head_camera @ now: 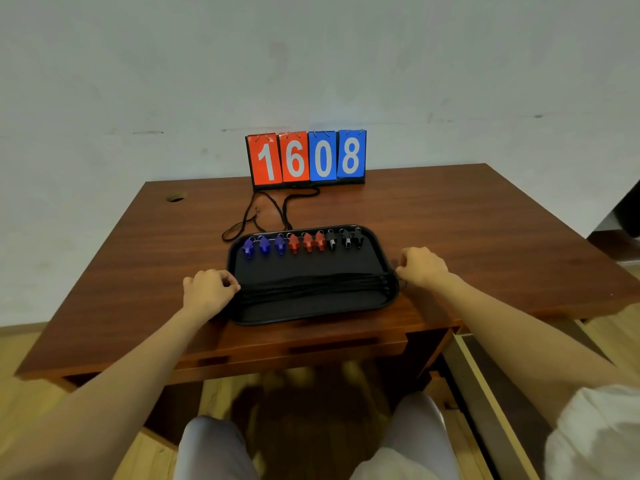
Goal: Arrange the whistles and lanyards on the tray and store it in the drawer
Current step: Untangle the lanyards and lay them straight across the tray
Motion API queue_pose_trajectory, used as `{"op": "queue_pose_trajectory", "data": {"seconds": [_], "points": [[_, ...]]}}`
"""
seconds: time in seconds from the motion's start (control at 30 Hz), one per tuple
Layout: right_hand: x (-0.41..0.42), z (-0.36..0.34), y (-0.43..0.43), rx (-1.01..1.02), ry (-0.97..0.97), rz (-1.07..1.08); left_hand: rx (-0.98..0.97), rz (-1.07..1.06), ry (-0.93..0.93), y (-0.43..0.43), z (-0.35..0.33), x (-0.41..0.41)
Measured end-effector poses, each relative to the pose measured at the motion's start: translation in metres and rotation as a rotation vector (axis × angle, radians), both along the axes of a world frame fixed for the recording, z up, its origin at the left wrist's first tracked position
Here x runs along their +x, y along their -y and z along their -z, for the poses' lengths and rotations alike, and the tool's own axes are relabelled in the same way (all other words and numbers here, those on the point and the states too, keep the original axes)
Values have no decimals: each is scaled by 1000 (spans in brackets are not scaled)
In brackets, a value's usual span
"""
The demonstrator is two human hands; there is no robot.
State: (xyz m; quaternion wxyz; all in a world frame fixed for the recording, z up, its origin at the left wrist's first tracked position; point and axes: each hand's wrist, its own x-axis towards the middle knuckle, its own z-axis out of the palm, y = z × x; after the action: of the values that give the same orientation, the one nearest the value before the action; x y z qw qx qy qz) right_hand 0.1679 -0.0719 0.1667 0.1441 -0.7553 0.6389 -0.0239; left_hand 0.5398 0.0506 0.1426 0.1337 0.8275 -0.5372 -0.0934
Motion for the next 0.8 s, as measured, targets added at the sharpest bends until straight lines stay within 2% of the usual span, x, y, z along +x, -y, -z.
{"op": "queue_pose_trajectory", "data": {"seconds": [0.2,0.4,0.47,0.57,0.8], "points": [[-2,0,-2,-3,63,-10,35,-34,108,-1,1,-9],[7,1,-3,-224,76,-135,-121,121,225,-2,11,-23],[11,3,-4,-171,90,-250,-140,180,216,-2,14,-32],[15,9,-5,-54,-3,-446,-123,243,194,0,17,-42],[14,16,2,22,-94,-437,-42,279,161,2,24,-47]]}}
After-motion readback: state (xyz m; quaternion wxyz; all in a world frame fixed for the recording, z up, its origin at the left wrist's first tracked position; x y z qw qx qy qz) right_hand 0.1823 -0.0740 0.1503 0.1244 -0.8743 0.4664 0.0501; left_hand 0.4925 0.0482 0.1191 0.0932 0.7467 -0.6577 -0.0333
